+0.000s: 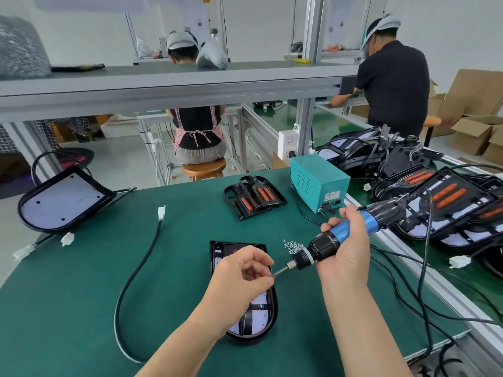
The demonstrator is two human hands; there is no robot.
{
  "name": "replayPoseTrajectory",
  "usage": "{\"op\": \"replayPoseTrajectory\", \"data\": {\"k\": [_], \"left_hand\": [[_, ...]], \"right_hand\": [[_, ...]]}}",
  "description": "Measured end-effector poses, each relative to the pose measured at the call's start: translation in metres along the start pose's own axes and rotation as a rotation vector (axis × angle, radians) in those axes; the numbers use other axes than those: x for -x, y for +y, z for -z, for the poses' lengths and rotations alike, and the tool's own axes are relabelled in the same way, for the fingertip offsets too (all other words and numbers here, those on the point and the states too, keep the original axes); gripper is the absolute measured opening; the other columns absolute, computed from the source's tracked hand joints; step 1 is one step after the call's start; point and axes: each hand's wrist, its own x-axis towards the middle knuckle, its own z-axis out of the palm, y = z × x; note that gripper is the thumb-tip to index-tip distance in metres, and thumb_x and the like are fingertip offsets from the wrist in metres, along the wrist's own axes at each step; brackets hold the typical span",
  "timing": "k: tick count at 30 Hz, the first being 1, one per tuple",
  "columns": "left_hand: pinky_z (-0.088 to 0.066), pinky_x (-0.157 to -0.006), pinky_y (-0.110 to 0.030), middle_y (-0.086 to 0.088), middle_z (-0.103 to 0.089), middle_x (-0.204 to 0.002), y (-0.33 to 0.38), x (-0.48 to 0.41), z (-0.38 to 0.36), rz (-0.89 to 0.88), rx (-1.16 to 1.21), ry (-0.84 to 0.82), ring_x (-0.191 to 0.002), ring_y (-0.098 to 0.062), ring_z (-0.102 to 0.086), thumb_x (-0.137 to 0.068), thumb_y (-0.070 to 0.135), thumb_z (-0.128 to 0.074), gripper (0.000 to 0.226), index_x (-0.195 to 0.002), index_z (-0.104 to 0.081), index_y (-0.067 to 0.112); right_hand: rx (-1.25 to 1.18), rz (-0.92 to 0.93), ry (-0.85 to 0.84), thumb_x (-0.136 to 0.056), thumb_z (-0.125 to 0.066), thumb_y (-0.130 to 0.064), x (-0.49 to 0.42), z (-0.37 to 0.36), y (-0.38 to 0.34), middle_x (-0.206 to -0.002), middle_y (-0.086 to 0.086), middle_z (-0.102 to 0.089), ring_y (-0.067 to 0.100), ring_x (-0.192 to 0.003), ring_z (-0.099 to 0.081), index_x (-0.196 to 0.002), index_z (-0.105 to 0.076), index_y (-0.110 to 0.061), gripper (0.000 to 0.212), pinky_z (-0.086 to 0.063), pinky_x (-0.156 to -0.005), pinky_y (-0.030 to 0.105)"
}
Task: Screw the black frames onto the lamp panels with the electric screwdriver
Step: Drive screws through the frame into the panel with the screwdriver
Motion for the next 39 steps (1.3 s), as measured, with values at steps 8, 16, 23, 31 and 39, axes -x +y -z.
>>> {"op": "replayPoseTrajectory", "data": {"k": [8, 16, 23, 31, 39], "left_hand": [[-0.046, -0.072, -0.012, 0.014, -0.067, -0.079, -0.002, 0.012, 0.000, -0.150, -0.239, 0.137, -0.070, -0.002, -0.056, -0.082, -0.001, -0.072, 0.044, -0.089, -0.063, 0.041], [-0.047, -0.077, -0.022, 0.015, -0.060, -0.084, -0.008, 0.018, -0.003, -0.294, -0.493, 0.226, -0.088, -0.009, -0.055, -0.085, 0.001, -0.068, 0.040, -0.103, -0.058, 0.036], [-0.041, -0.073, -0.023, 0.009, -0.056, -0.076, -0.011, 0.022, -0.011, -0.522, -0.651, 0.440, -0.077, -0.012, -0.043, -0.070, -0.016, -0.076, 0.062, -0.109, -0.048, 0.023], [-0.039, -0.078, -0.027, 0.009, -0.058, -0.082, -0.015, 0.019, -0.003, -0.523, -0.711, 0.430, -0.081, -0.012, -0.041, -0.072, -0.011, -0.078, 0.067, -0.122, -0.045, 0.019], [-0.039, -0.091, -0.023, 0.020, -0.052, -0.108, -0.032, 0.011, 0.030, -0.209, -0.498, 0.601, -0.104, -0.007, -0.050, -0.078, 0.019, -0.079, 0.052, -0.117, -0.047, 0.033]], "right_hand": [[0.095, 0.100, -0.011, -0.089, -0.071, -0.029, 0.010, -0.011, 0.005, -0.062, -0.007, -0.057, 0.010, -0.054, -0.056, -0.099, -0.057, -0.023, 0.018, -0.047, -0.051, 0.020], [0.139, 0.195, -0.018, -0.093, -0.069, -0.026, 0.026, -0.023, 0.006, -0.061, -0.004, -0.056, 0.013, -0.053, -0.056, -0.108, -0.058, -0.020, 0.020, -0.049, -0.057, 0.022], [0.142, 0.216, 0.072, -0.092, -0.070, -0.028, 0.033, -0.027, 0.010, -0.060, -0.006, -0.058, 0.013, -0.055, -0.059, -0.114, -0.061, -0.023, 0.024, -0.050, -0.061, 0.027], [0.132, 0.163, 0.100, -0.092, -0.070, -0.028, 0.027, -0.029, 0.018, -0.061, -0.006, -0.059, 0.012, -0.055, -0.060, -0.120, -0.060, -0.021, 0.030, -0.050, -0.061, 0.027], [0.136, 0.178, 0.070, -0.091, -0.070, -0.027, 0.013, -0.047, 0.025, -0.059, -0.006, -0.059, 0.013, -0.054, -0.058, -0.111, -0.060, -0.018, 0.024, -0.051, -0.059, 0.026]]}}
